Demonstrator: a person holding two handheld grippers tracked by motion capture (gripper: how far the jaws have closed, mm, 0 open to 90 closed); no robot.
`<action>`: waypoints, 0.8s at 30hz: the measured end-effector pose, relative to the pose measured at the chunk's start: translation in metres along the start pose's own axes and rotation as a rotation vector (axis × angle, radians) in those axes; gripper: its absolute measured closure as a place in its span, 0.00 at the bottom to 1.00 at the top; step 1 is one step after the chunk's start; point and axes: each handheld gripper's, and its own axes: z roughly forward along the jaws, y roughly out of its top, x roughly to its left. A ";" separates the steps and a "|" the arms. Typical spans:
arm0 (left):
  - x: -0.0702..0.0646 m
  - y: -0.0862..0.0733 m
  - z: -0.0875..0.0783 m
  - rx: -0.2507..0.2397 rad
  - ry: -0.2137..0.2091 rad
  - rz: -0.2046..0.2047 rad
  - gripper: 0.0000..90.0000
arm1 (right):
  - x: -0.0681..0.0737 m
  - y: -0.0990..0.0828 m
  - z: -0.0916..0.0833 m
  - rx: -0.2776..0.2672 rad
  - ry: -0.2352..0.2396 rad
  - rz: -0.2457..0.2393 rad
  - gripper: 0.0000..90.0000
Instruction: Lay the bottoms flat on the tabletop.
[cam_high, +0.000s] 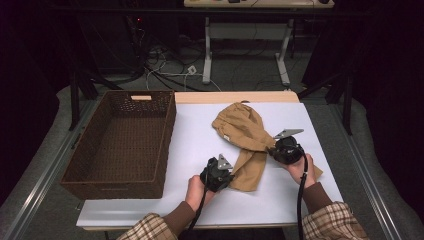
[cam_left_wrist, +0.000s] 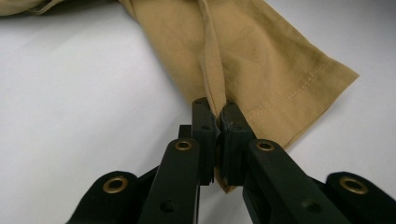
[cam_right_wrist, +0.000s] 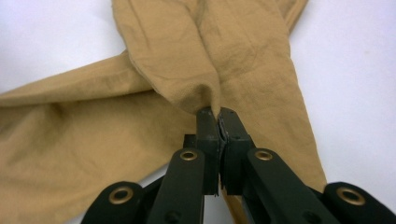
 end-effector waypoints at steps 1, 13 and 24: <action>0.001 -0.001 -0.003 0.001 0.005 -0.001 0.96 | 0.001 0.000 -0.001 0.003 0.013 0.004 0.98; 0.008 -0.015 -0.012 0.031 0.018 -0.012 0.89 | 0.007 -0.003 0.009 0.045 -0.026 -0.053 0.93; 0.017 0.001 -0.003 0.013 0.019 -0.077 0.38 | 0.018 0.006 0.010 -0.001 -0.020 -0.128 0.57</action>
